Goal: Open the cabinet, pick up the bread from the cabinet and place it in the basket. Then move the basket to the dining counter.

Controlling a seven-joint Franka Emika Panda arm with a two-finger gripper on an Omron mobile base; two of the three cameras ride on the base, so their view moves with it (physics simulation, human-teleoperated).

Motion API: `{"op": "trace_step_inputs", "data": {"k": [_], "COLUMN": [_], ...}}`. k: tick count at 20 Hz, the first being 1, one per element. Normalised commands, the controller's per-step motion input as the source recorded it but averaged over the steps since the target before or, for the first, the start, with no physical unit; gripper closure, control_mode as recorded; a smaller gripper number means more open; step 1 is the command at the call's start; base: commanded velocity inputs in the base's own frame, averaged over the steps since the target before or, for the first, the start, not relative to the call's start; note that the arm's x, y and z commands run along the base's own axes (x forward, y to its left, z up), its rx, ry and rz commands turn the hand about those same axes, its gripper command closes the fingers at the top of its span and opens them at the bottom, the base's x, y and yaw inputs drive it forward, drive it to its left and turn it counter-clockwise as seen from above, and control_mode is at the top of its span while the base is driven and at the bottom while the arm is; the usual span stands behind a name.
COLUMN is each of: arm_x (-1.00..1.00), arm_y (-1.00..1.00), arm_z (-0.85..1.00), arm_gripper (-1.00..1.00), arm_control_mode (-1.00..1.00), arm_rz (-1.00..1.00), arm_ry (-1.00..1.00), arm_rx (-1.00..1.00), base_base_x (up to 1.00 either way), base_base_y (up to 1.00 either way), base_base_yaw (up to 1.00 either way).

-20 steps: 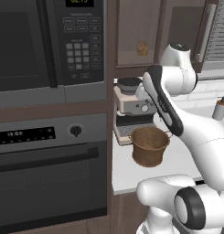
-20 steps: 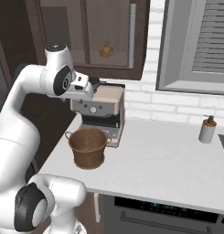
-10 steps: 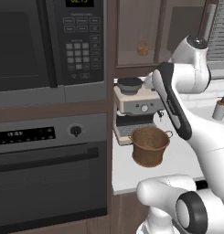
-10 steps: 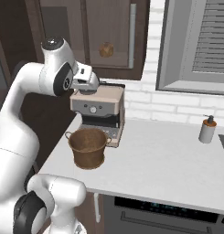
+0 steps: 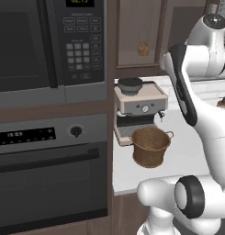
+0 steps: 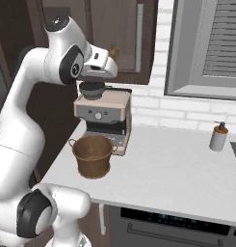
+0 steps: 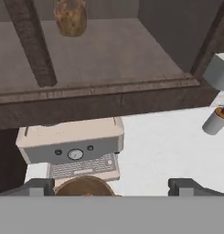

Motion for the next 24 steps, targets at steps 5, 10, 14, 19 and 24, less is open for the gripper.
{"op": "trace_step_inputs", "data": {"k": [5,10,14,19,24], "arm_x": [0.00,-0.23,0.29,0.49,0.38], "arm_y": [-0.70,-0.24,-0.63,-0.61,-0.11], "arm_z": [0.57,0.30,-0.22,-0.12,0.00], "arm_gripper": [-1.00,-1.00,-1.00,-1.00,-1.00], "arm_control_mode": [-1.00,-1.00,-1.00,-1.00,-1.00], "arm_rz": [-0.03,0.07,0.00,0.00,0.00], "arm_ry": [-0.09,-0.17,0.00,0.00,0.00], "arm_rx": [0.02,0.00,0.00,0.00,0.00], "base_base_x": [0.00,0.00,0.00,0.00,0.00], "base_base_y": [0.00,0.00,0.00,0.00,0.00], "base_base_yaw": [0.00,0.00,0.00,0.00,0.00]}}
